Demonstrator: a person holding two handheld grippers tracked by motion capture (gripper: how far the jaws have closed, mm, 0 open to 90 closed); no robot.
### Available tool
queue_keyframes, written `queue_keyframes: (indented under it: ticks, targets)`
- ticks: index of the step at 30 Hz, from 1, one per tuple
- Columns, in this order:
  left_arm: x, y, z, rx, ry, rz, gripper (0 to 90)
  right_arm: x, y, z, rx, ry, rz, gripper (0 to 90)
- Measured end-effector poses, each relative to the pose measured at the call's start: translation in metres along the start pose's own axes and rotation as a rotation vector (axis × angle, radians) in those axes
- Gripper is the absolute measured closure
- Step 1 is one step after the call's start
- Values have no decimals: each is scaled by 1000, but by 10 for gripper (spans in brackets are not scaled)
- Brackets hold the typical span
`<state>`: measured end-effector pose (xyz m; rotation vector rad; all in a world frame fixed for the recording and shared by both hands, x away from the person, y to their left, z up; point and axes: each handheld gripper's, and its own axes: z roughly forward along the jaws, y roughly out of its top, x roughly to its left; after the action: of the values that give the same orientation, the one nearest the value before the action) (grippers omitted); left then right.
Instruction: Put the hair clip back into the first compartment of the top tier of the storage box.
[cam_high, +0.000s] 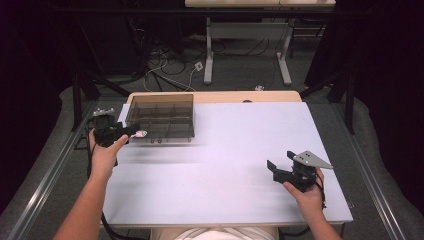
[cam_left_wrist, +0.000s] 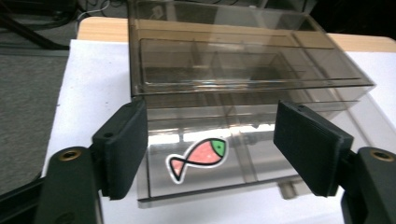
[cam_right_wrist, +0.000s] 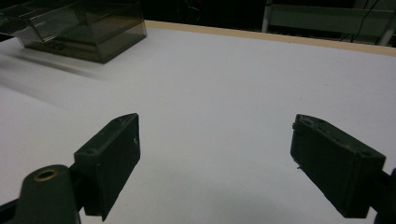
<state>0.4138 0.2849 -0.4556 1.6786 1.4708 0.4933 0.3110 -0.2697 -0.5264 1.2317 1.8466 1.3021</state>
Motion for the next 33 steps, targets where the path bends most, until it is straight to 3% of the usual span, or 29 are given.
queue_keyframes:
  ticks: [4, 11, 20, 33]
  targets:
    - [-4, -1, -7, -10, -16, 15, 172, 1, 0, 0, -1, -6, 6, 157]
    - [-7, -3, -17, -21, -43, 38, 111, 1, 0, 1, 4, -2, -1, 157]
    - [-11, -9, -26, -46, -49, 45, 9, 2, 0, 0, -3, -1, 11, 157]
    - [-24, -28, -37, -74, -78, 57, 5, 1, 0, -1, -2, 1, 6, 157]
